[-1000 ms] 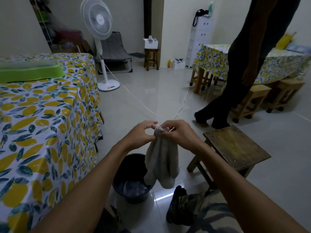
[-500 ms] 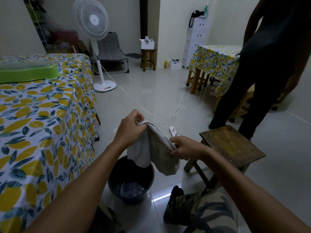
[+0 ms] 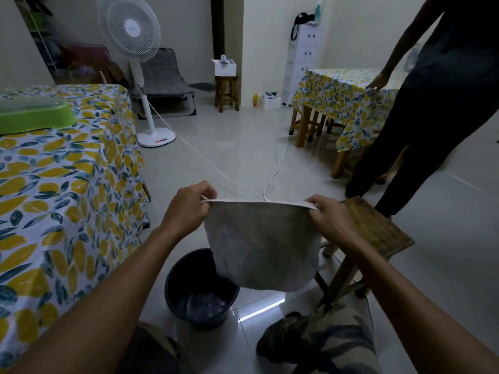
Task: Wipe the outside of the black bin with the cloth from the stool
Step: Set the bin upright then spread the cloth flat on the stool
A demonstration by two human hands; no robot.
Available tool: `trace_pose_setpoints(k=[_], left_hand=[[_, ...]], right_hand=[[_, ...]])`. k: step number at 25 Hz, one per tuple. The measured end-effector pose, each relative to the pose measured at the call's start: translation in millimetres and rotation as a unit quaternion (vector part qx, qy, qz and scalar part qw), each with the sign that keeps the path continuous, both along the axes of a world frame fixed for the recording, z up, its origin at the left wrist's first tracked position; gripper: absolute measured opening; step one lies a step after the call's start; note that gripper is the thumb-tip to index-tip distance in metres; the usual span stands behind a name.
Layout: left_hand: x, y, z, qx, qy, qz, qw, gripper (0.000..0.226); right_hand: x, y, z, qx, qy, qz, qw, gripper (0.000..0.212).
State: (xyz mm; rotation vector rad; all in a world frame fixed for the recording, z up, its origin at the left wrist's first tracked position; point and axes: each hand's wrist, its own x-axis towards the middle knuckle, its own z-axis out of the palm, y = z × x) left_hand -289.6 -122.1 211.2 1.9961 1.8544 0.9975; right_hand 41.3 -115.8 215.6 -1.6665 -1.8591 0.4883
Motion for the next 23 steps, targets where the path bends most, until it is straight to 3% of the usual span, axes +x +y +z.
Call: trace_pose_setpoints(k=[5,10,13,18,23], left_hand=[[29.6,18.3,-6.7,-0.009,-0.006,0.021,1.0,0.008],[74.5,48.0,-18.2,-0.046,-0.056,0.042,0.996,0.009],[113.0,69.0,-27.7,-0.087,-0.094,0.055,0.99,0.013],[195.0,116.8,-48.4,-0.172,-0.248,0.009,0.953,0.003],[259.5,166.8,-77.1,-0.188,-0.244,-0.002,0.951,0.003]], right_hand=[[39.4,-8.2,15.0,0.036,0.041,-0.039,0.998,0.014],[94.0,-22.0,7.8,-0.035,0.139,-0.048,0.989,0.021],[118.5,-29.2,2.6,-0.074,0.197,-0.054,0.976,0.01],[168.1,-28.0,-27.0,-0.099,0.208,-0.121,0.966,0.035],[205.1,-14.0,-69.3,-0.113,0.22,-0.158,0.956,0.057]])
